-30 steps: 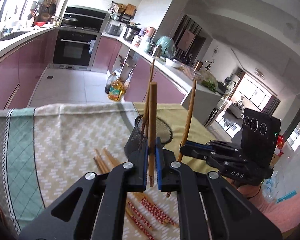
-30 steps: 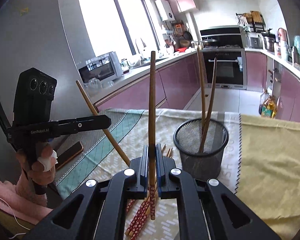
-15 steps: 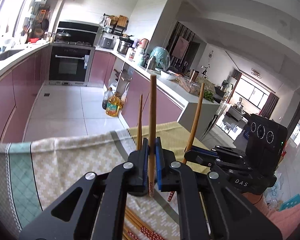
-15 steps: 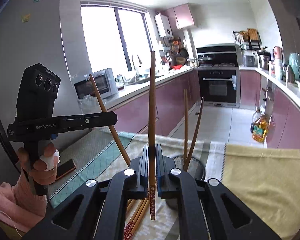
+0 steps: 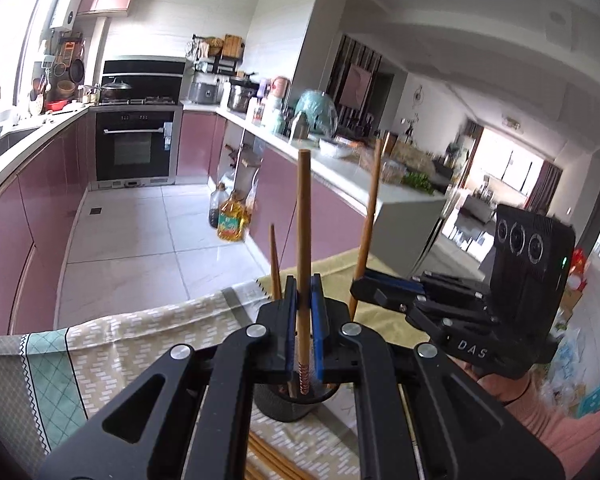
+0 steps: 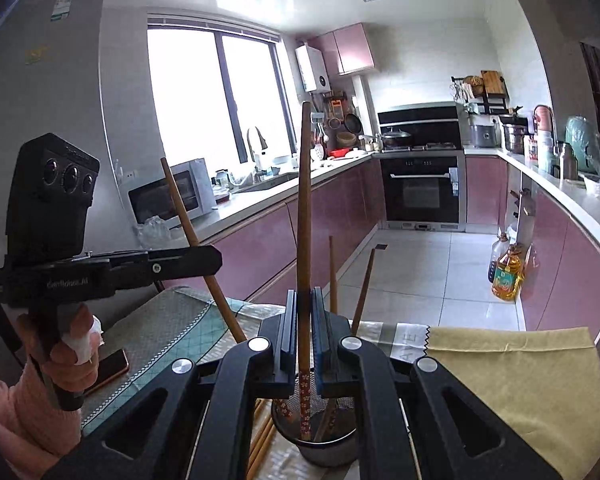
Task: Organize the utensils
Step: 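Raise the left gripper's chopstick upright above the mesh cup while the right gripper follows, then open the left gripper over the cup while the right gripper releases its chopstick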
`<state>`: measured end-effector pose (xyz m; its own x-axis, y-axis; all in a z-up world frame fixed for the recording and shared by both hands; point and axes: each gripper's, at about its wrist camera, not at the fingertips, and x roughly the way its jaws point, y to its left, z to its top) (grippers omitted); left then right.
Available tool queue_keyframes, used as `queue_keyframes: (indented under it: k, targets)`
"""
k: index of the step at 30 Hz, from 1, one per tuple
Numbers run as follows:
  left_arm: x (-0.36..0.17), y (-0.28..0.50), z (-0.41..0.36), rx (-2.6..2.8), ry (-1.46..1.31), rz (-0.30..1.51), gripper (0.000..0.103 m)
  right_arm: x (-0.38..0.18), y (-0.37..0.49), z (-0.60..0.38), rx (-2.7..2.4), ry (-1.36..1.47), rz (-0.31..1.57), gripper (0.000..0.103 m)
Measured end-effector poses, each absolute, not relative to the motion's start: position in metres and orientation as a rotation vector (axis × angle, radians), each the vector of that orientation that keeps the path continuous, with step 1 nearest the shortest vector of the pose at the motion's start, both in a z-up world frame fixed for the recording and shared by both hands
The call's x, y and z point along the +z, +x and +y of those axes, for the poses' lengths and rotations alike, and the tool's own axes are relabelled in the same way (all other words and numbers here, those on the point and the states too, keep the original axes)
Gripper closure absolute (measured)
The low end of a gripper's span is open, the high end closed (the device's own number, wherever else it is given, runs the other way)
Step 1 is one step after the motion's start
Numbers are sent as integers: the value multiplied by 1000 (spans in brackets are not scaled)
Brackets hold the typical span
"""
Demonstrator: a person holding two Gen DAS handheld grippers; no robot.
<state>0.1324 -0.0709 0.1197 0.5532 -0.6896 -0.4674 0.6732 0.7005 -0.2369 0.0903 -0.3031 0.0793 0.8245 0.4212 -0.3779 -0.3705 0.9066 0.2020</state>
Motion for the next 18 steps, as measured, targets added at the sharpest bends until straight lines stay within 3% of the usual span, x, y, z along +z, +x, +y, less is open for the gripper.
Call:
queue_keyframes:
  k: [18]
  targets:
    - [54, 171, -108, -769, 102, 765, 95, 30, 128, -303, 368, 139, 685, 95]
